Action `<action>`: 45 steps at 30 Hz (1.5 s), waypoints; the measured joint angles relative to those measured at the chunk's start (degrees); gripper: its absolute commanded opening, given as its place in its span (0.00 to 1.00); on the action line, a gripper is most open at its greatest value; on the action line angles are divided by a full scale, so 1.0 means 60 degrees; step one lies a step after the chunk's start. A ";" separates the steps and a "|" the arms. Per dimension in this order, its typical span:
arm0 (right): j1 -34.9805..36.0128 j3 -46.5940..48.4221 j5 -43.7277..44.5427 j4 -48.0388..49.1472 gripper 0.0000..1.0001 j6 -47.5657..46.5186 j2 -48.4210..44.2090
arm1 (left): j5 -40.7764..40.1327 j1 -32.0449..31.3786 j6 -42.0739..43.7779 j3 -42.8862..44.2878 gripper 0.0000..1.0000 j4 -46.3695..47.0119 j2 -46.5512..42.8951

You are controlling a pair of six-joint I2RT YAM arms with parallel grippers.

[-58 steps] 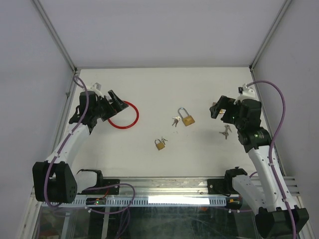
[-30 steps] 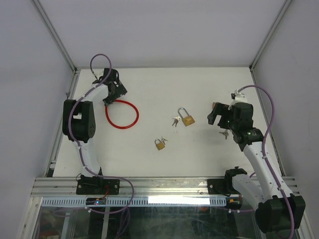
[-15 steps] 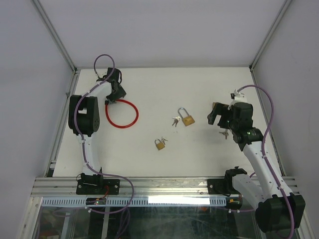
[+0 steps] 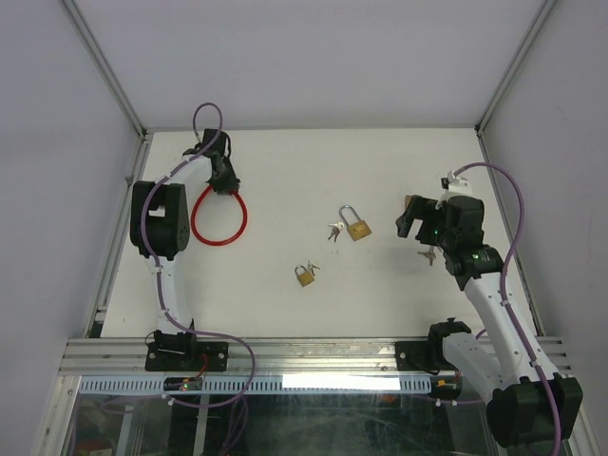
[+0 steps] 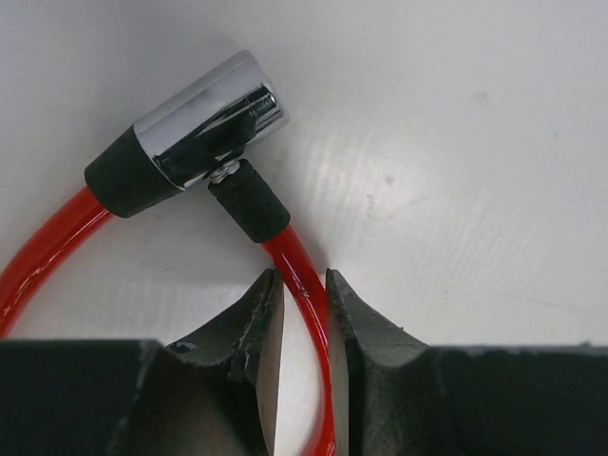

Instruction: Unlock with the key

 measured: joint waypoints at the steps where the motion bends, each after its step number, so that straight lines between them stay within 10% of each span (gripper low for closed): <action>1: 0.0000 0.0000 -0.0007 0.0000 0.99 0.0004 -0.0051 | 0.0288 -0.0047 0.0408 0.0000 0.23 0.0029 -0.0004; 23: 0.0000 0.0000 -0.0506 -0.0069 0.99 0.0419 -0.0535 | 0.2590 -0.3359 0.6051 -0.2692 0.46 0.0113 -0.2000; 45: 0.0000 0.0000 -0.0940 0.0004 0.99 0.0758 -0.0452 | -0.3289 -0.2430 0.4284 -0.4229 0.83 0.0277 -0.3242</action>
